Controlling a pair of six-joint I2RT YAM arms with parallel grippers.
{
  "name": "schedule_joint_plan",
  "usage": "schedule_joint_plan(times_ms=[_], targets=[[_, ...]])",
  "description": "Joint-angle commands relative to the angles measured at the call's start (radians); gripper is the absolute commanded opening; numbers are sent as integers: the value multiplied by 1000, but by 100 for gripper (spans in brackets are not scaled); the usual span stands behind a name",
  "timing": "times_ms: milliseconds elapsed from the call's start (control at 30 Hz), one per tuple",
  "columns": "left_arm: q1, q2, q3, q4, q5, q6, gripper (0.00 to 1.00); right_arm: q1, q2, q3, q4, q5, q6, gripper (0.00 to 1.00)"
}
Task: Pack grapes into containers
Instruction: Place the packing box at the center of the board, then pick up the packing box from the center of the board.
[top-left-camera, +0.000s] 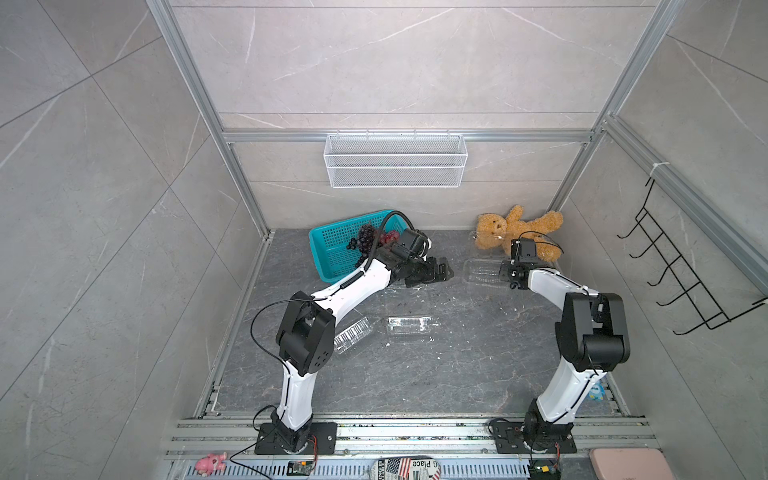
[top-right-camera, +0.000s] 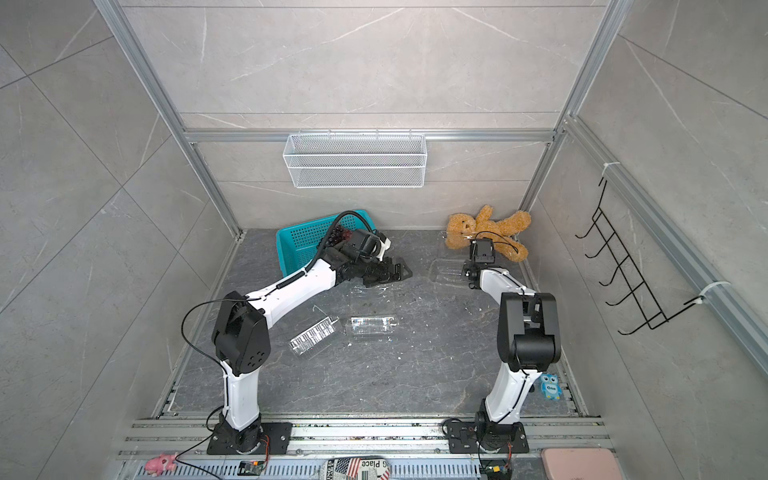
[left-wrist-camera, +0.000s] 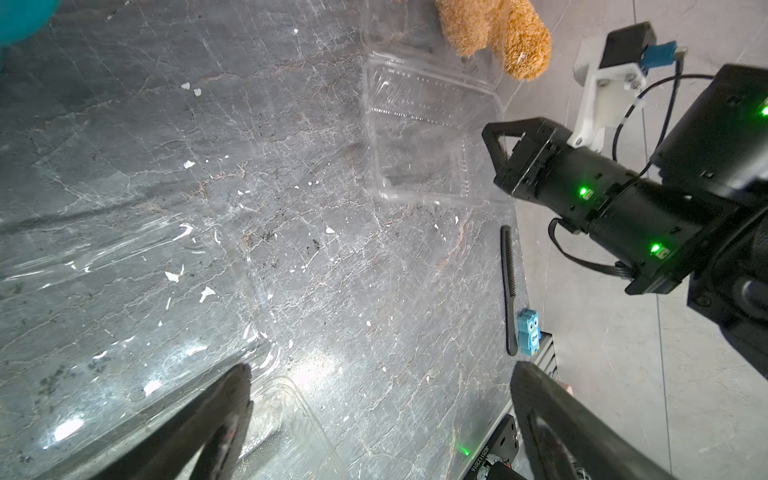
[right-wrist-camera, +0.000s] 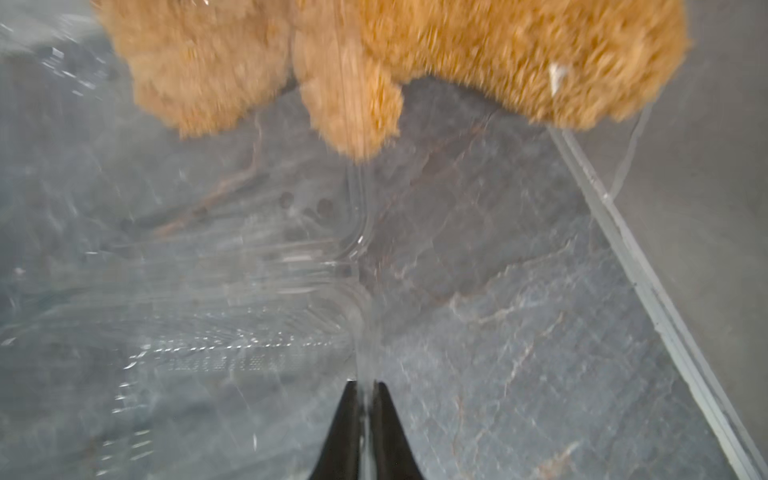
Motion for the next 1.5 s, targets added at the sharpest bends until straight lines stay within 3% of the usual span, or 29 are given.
schedule_joint_plan(times_ms=[0,267,400,667,767,867,967,1067,1267,1400,1467], targets=[[4,-24,21,-23,6,28,100,5,31,29,-73,33,0,27],[6,-34,24,-36,-10,40,100,5,-9,12,-68,0,9,70],[7,-50,29,-52,-40,58,100,5,-71,-9,-75,-18,31,99],[10,-114,29,-123,-195,154,100,5,-251,-41,-130,-39,110,99],[10,-162,13,-148,-304,189,100,5,-324,-55,-145,-74,124,99],[10,-214,-10,-186,-493,148,100,5,-389,-66,-166,-133,126,99],[25,-254,-23,-236,-534,177,99,8,-450,-87,-174,-226,129,99],[50,-326,-125,-194,-468,174,100,68,-484,-99,-210,-226,118,99],[90,-480,-372,-98,-325,100,100,317,-463,-127,-287,-195,150,99],[134,-557,-528,-28,-217,37,99,469,-396,-173,-281,-187,218,91],[151,-588,-583,-10,-206,21,99,533,-369,-191,-266,-183,246,82]])
